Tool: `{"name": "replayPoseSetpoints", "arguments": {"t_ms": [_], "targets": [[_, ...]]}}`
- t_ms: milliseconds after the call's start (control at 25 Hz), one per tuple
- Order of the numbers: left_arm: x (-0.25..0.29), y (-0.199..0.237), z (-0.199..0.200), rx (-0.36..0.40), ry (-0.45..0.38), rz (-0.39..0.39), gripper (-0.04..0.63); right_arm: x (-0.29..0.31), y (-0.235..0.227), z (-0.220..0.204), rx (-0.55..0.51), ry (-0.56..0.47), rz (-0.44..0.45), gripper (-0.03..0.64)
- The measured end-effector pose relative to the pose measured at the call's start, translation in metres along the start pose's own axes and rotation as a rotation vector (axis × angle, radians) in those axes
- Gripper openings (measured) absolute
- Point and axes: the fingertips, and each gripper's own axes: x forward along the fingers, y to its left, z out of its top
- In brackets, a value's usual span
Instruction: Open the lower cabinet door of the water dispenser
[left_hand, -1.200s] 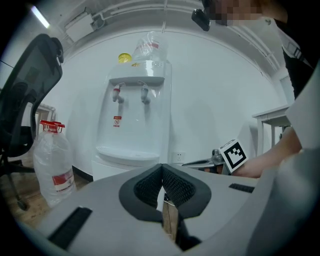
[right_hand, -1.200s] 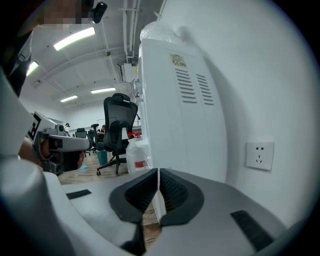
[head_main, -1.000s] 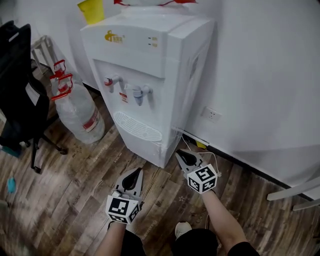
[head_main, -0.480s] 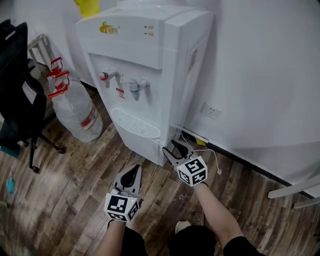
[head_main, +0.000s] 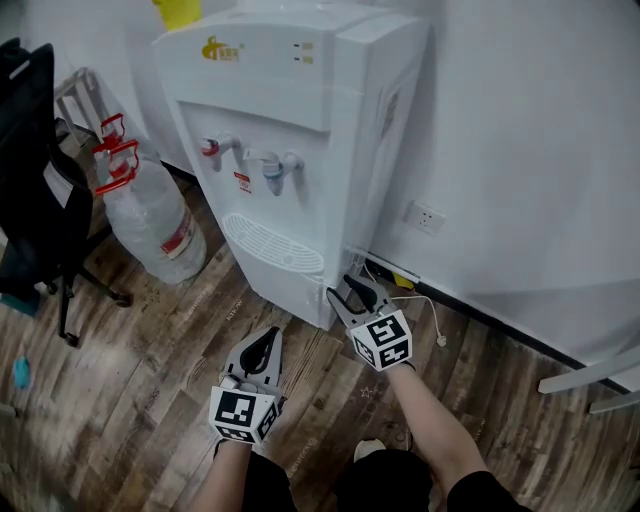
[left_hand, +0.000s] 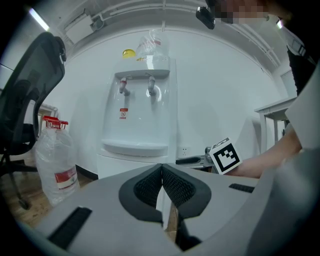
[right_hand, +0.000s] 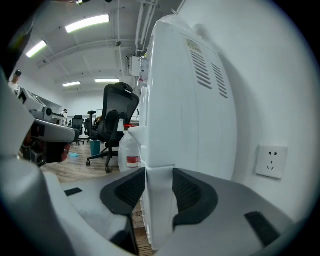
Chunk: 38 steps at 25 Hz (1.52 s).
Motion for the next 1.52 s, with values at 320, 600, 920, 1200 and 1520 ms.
{"name": "replayPoseSetpoints", "arguments": {"t_ms": [320,600,920,1200,1520], "targets": [[-0.009,0.004,-0.003,-0.004,-0.004,0.0,0.014,-0.001,0.0,0.0,0.032,0.0,-0.015,0.176],[-0.015,-0.002,-0.001,0.001,-0.018,-0.015,0.014,-0.007,0.02,-0.002,-0.005,0.013,0.013,0.175],[-0.025,0.003,0.0,0.001,-0.013,-0.004,0.015,-0.013,0.039,-0.003,-0.031,0.032,0.038,0.175],[-0.027,0.004,-0.004,-0.013,-0.003,-0.013,0.017,-0.016,0.062,-0.007,-0.069,0.05,0.092,0.172],[-0.03,0.011,-0.008,-0.002,0.001,0.013,0.017,-0.015,0.094,-0.011,-0.105,0.061,0.169,0.169]]}}
